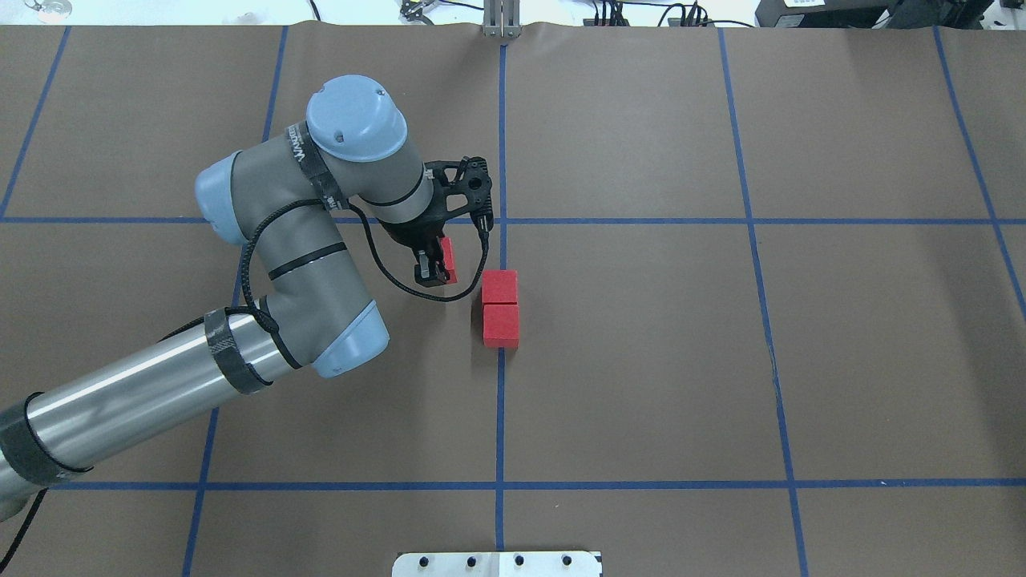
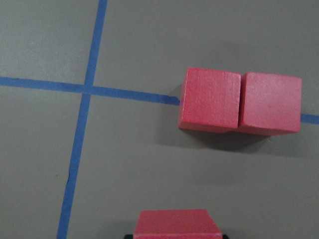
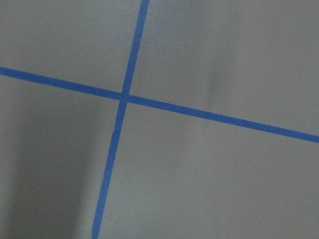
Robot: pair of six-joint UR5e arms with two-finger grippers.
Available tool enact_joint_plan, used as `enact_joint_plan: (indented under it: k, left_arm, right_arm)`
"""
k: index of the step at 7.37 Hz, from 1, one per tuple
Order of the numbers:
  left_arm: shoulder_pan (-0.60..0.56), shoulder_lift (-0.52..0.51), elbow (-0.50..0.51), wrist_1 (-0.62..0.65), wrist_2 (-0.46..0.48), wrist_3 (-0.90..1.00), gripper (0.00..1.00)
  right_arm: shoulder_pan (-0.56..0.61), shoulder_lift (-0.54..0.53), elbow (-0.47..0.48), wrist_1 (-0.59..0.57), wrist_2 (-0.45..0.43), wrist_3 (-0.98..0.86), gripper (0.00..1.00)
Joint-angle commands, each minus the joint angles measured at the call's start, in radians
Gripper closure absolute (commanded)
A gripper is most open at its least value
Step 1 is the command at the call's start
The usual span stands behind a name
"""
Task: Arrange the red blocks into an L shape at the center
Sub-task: 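Carry the cube with the left gripper toward the two-cube column, then lower the cube beside the farther cube of the column and release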
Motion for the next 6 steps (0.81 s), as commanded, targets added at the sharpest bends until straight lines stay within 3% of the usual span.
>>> enact_joint_plan:
  k: [1, 6]
  left_arm:
    - [0.020, -0.023, 0.029, -0.004, -0.001, 0.014, 1.00]
    - [0.065, -0.042, 0.054, -0.007, -0.001, 0.014, 0.92]
  right_arm:
    - [0.000, 0.001, -0.001, 0.000, 0.001, 0.001, 0.00]
    - [0.000, -0.001, 0.002, 0.001, 0.001, 0.002, 0.00]
